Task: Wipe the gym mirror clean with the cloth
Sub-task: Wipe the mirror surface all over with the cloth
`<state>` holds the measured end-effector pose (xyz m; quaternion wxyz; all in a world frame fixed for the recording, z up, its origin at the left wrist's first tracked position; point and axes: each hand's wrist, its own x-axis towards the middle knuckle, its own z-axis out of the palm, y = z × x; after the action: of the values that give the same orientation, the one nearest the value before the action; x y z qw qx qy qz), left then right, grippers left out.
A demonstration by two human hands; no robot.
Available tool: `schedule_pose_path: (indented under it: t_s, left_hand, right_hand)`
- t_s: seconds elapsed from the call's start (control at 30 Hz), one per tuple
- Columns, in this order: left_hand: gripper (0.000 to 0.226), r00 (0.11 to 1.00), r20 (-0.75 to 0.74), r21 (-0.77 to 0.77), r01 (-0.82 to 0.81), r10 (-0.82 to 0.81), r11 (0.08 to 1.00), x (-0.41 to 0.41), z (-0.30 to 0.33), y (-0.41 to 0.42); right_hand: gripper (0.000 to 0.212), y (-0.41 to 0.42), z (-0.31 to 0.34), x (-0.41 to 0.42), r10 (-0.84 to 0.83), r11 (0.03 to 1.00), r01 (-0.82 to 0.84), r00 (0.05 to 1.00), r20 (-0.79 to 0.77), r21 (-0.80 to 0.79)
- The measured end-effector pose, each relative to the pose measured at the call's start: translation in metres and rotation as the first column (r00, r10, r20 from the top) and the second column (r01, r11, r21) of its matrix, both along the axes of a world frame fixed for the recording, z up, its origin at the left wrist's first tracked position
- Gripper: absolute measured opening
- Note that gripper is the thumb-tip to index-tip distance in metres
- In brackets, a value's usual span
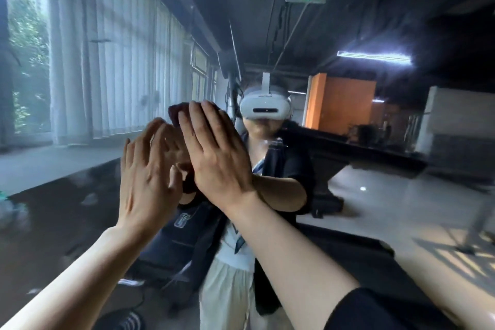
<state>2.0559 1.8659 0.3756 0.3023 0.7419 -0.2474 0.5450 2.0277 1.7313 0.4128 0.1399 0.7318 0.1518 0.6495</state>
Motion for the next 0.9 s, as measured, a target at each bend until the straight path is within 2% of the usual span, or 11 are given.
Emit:
schedule_pose_path:
  t_s: [0.07,0.2,0.33,0.4,0.47,0.53,0.6,0.7,0.8,0.87,0.9]
  left_hand:
    - [0.068,1.0,0.025,0.03,0.016,-0.017,0.999,0.001,0.0,-0.006]
    - [0.067,0.997,0.069,0.11,-0.043,0.035,0.993,-0.001,-0.002,-0.016]
    - [0.07,0.994,0.057,0.158,-0.099,0.091,0.983,0.0,-0.004,-0.016]
    - [0.071,0.992,0.068,0.175,-0.114,0.104,0.978,0.002,-0.005,-0.014]
    - [0.07,0.991,0.096,0.174,-0.106,0.09,0.979,0.004,-0.004,-0.011]
    - [0.07,0.991,0.112,0.169,-0.088,0.07,0.982,0.006,-0.004,-0.008]
    - [0.071,0.99,0.126,0.175,-0.081,0.059,0.981,0.007,-0.004,-0.006]
    - [0.071,0.989,0.14,0.182,-0.077,0.052,0.98,0.007,-0.004,-0.004]
    - [0.071,0.989,0.148,0.166,-0.038,0.013,0.985,0.007,-0.004,-0.005]
    - [0.071,0.989,0.147,0.161,-0.021,-0.003,0.987,0.007,-0.005,-0.004]
    - [0.072,0.99,0.143,0.163,-0.01,-0.013,0.987,0.008,-0.004,-0.003]
  right_hand:
    - [0.046,-0.03,-0.008,-0.013,-0.036,0.999,0.035,0.999,0.04,0.036]
    - [0.041,-0.092,-0.03,-0.047,-0.195,0.956,0.15,0.968,0.16,0.253]
    - [0.035,-0.075,-0.036,-0.038,-0.189,0.889,0.068,0.955,0.228,0.454]
    - [0.037,-0.043,-0.04,-0.021,-0.117,0.918,0.026,0.971,0.209,0.395]
    - [0.041,-0.014,-0.049,-0.008,-0.038,0.98,0.018,0.994,0.098,0.199]
    - [0.044,-0.006,-0.053,-0.006,-0.022,0.998,0.022,1.0,0.007,0.06]
    - [0.044,-0.021,-0.052,-0.013,-0.039,0.999,0.039,0.999,-0.001,0.035]
    - [0.04,-0.071,-0.057,-0.037,-0.154,0.961,0.115,0.978,0.142,0.251]
    - [0.038,-0.098,-0.058,-0.05,-0.249,0.816,0.046,0.928,0.278,0.576]
    - [0.04,-0.084,-0.053,-0.04,-0.228,0.748,-0.043,0.921,0.317,0.663]
    - [0.041,-0.07,-0.051,-0.033,-0.207,0.75,-0.062,0.924,0.323,0.659]
